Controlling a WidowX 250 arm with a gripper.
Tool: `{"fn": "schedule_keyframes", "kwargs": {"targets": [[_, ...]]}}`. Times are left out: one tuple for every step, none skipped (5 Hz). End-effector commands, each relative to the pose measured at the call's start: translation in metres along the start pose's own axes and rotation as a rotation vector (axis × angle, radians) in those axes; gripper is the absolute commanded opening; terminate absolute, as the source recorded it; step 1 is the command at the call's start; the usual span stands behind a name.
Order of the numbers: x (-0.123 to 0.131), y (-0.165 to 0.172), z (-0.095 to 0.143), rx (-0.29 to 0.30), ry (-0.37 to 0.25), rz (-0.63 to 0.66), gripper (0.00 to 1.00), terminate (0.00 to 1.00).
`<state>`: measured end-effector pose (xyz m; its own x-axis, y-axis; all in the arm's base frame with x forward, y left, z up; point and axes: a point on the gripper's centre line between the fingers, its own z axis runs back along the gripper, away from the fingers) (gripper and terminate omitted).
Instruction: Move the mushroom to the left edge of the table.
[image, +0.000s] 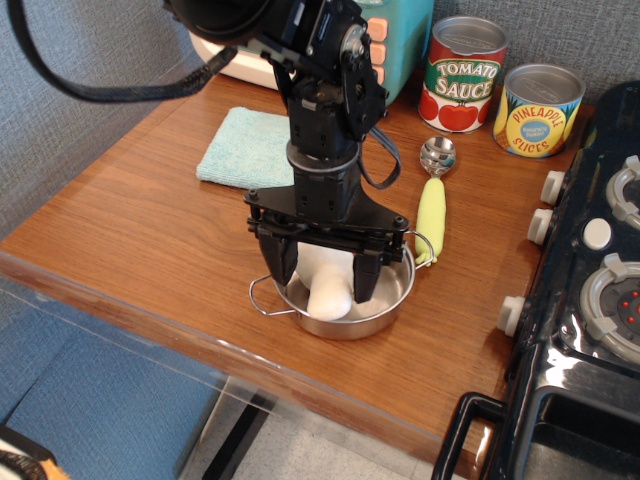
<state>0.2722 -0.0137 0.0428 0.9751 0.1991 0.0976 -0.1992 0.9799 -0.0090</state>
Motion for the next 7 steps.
{"fn": "schedule_keyframes", "kwargs": {"targets": [[0.006,0.0,0.001,-0.007,-0.017,0.009,0.0,0.0],[0.007,-0.001,0.001,-0.006,-0.018,0.007,0.0,0.0],[0.011,0.0,0.012,-0.026,-0.043,0.014,0.0,0.0],[0.025,0.005,0.05,-0.09,-0.154,0.034,0.0,0.0],[0.037,0.018,0.077,-0.096,-0.215,0.067,0.0,0.0],[0.053,0.049,0.087,-0.07,-0.203,0.143,0.0,0.0],[0.079,0.095,0.082,-0.005,-0.154,0.248,0.0,0.0]]}}
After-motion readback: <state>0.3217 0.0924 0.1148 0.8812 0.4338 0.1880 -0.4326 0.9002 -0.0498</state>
